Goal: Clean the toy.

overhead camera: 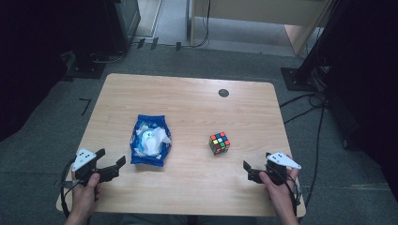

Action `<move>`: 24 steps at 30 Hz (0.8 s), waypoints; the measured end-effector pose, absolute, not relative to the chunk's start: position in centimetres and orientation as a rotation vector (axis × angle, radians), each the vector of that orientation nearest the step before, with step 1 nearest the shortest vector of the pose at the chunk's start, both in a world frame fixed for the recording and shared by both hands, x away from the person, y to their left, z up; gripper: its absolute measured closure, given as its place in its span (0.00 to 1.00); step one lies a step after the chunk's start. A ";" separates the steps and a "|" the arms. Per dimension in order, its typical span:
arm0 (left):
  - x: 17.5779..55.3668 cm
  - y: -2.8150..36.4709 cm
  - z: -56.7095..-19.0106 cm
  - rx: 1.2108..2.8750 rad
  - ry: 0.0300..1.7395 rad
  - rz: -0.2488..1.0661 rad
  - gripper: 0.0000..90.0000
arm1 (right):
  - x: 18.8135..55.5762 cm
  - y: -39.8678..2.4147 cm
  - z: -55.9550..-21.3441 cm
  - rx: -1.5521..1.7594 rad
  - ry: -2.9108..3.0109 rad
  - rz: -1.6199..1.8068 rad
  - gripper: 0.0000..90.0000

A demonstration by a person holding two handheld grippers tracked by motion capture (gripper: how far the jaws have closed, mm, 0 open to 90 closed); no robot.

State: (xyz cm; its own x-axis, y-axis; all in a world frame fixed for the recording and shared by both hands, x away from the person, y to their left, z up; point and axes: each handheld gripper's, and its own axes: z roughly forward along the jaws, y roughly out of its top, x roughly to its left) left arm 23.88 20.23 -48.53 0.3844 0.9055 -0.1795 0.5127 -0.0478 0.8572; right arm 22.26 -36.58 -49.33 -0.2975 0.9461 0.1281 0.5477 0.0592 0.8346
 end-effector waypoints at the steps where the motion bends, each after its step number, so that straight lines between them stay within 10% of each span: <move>1: 23.8 20.5 -48.7 1.702 1.270 0.525 0.11 | 22.1 -36.9 -49.4 1.490 1.881 1.142 0.00; 24: 23.7 23.0 -51.5 1.912 1.460 0.517 0.13 | 19.6 -42.1 -52.4 1.612 1.891 0.899 0.00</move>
State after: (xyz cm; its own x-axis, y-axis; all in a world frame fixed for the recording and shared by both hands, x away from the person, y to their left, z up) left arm 23.68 22.96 -51.46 0.2959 0.9516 -0.0834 0.6874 -0.1515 0.7103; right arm 19.62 -42.10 -52.42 -0.1791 0.9827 0.0473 0.6574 0.0837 0.7488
